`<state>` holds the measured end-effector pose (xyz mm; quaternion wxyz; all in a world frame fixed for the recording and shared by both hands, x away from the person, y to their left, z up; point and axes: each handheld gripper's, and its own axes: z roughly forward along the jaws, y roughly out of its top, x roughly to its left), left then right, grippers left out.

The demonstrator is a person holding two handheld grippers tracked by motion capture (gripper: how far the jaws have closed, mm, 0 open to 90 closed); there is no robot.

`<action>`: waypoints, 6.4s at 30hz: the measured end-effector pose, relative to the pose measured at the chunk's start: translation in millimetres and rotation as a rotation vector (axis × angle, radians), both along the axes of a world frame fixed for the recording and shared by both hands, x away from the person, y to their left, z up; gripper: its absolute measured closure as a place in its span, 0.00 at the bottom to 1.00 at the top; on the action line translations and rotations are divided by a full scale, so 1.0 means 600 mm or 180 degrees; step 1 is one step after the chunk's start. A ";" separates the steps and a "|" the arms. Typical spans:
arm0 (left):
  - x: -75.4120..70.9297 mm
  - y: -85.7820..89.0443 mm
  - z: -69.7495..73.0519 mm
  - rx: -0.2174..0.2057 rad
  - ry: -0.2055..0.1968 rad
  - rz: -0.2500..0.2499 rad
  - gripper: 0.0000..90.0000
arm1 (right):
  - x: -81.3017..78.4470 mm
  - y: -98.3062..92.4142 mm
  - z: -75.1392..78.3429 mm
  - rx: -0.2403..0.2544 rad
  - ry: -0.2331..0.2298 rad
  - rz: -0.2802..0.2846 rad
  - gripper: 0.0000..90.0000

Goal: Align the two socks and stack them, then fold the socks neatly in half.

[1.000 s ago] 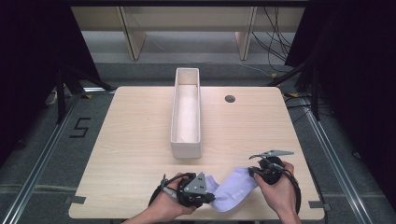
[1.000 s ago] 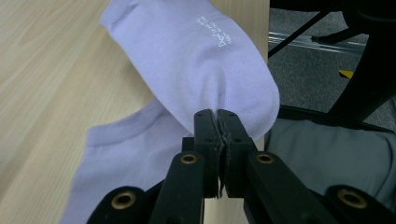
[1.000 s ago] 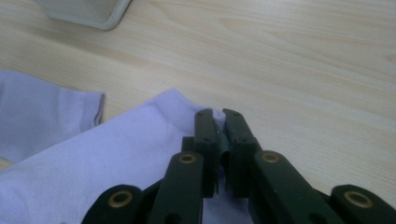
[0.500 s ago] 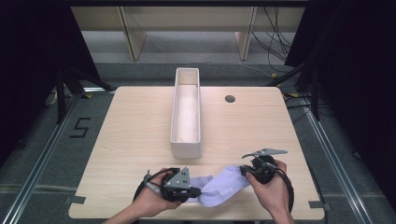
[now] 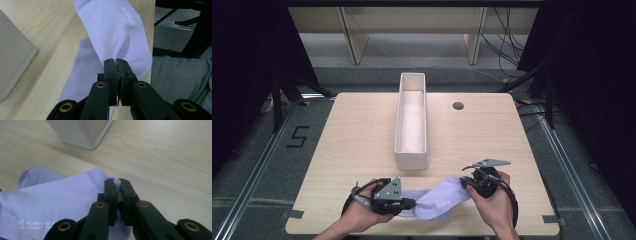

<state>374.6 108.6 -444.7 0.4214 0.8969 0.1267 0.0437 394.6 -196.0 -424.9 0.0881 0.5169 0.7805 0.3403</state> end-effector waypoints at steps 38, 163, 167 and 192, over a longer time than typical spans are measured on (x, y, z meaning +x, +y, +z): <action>0.037 0.078 -0.014 0.0124 0.0023 0.0256 0.97 | -0.040 0.051 -0.018 0.0030 -0.0082 0.0176 0.95; 0.015 0.041 -0.031 0.0605 -0.0055 -0.0054 0.97 | 0.002 0.082 -0.088 -0.0320 0.0368 0.0339 1.00; 0.012 0.042 -0.032 0.0602 -0.0066 -0.0060 0.97 | 0.001 0.084 -0.088 -0.0373 0.0394 0.0277 1.00; -0.004 0.052 -0.032 0.0663 0.0031 -0.0143 0.97 | 0.001 0.091 -0.086 -0.0420 0.0377 0.0319 1.00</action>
